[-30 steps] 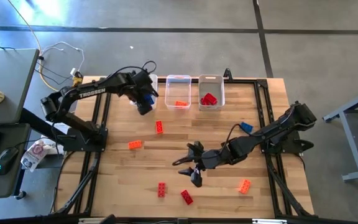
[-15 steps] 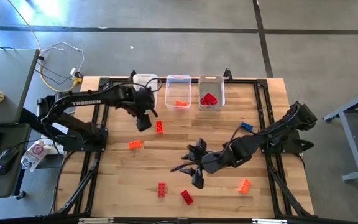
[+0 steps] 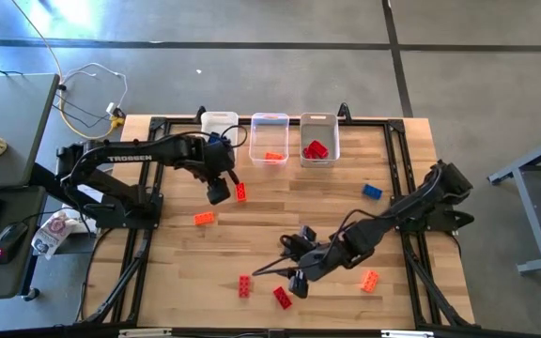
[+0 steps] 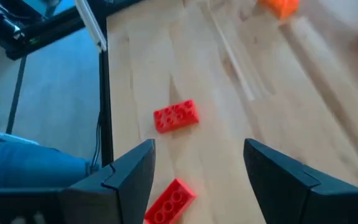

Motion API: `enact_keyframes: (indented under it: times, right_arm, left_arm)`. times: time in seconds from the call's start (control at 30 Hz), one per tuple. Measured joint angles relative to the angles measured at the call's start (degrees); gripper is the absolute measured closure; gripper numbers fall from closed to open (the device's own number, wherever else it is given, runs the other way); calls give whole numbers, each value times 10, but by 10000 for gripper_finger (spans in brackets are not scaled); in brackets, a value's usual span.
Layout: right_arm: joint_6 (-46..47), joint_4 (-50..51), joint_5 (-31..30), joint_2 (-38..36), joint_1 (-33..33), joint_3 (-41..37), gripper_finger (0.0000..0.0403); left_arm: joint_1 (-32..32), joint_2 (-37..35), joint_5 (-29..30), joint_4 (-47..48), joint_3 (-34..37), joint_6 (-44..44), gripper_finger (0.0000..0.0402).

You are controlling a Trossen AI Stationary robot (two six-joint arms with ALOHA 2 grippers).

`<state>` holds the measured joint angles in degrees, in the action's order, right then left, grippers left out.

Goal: Sort & place blocks by color
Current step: Put the red game piece into the gray bin

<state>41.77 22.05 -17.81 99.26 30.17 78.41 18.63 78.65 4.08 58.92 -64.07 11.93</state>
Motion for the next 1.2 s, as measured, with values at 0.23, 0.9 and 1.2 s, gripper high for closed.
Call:
enact_keyframes:
  times: [0.23,0.9,1.2]
  right_arm:
    - [69,12,51,35,11,0,171]
    - [35,204,34,126,10,168,171]
    - [94,306,43,223,19,273,171]
  left_arm:
    - [0,0,24,0,0,14,211]
    - [0,0,32,-33,0,30,213]
    - [0,1,32,-32,0,32,211]
